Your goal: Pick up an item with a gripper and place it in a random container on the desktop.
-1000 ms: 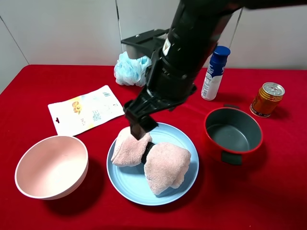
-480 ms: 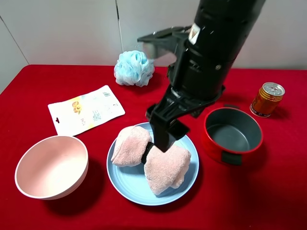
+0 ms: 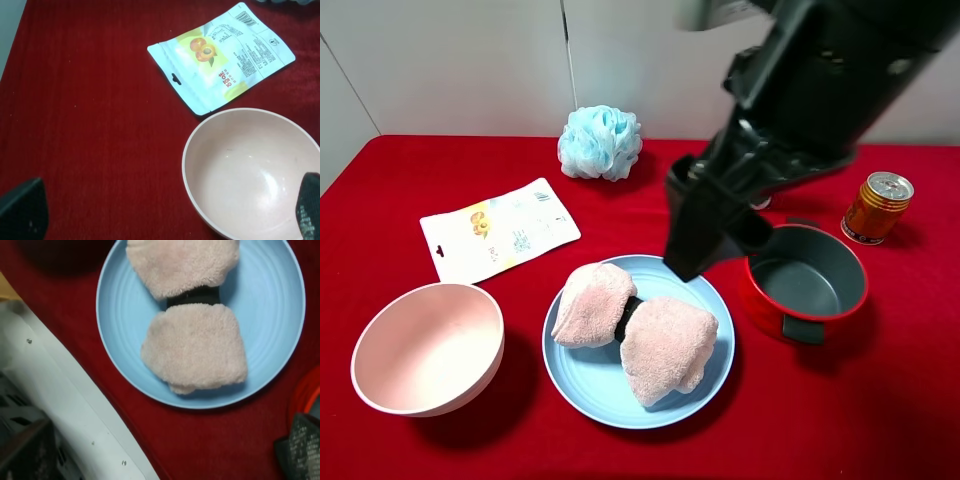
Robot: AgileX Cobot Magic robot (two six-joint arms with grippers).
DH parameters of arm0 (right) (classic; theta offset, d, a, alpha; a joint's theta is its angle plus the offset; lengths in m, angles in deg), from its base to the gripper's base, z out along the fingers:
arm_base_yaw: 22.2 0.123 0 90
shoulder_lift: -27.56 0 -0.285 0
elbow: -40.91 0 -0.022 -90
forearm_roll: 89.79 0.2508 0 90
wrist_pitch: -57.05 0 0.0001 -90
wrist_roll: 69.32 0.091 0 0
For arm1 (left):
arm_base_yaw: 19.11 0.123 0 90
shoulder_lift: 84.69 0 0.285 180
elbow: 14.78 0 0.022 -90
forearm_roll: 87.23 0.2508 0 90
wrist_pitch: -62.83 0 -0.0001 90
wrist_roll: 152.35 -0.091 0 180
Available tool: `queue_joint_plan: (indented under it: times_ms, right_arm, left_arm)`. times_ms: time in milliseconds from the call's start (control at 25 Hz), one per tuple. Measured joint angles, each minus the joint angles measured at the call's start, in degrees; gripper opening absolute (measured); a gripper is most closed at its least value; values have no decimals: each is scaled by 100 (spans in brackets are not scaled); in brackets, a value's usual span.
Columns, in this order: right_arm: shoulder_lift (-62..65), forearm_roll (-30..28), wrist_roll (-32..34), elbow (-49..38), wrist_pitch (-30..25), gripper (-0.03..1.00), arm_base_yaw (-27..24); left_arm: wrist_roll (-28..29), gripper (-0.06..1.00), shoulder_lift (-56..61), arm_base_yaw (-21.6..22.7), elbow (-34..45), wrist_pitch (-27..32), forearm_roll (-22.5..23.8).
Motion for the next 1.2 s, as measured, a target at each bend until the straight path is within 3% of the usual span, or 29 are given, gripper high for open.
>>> queue_joint_plan:
  times_ms: [400,760,880,1200]
  right_arm:
    - [1483,-42,40,-1650,-18,69,0]
    - [2883,-89,257,-2475,61,69,-164]
    - [3307,-79,329,-2702,177,69,-738]
    - [4916,-129,333,-3215,380,69,-3157]
  left_arm:
    - [0,99,0,0,0,0,0]
    - [0,99,0,0,0,0,0]
    - [0,99,0,0,0,0,0]
    - [5,99,0,0,0,0,0]
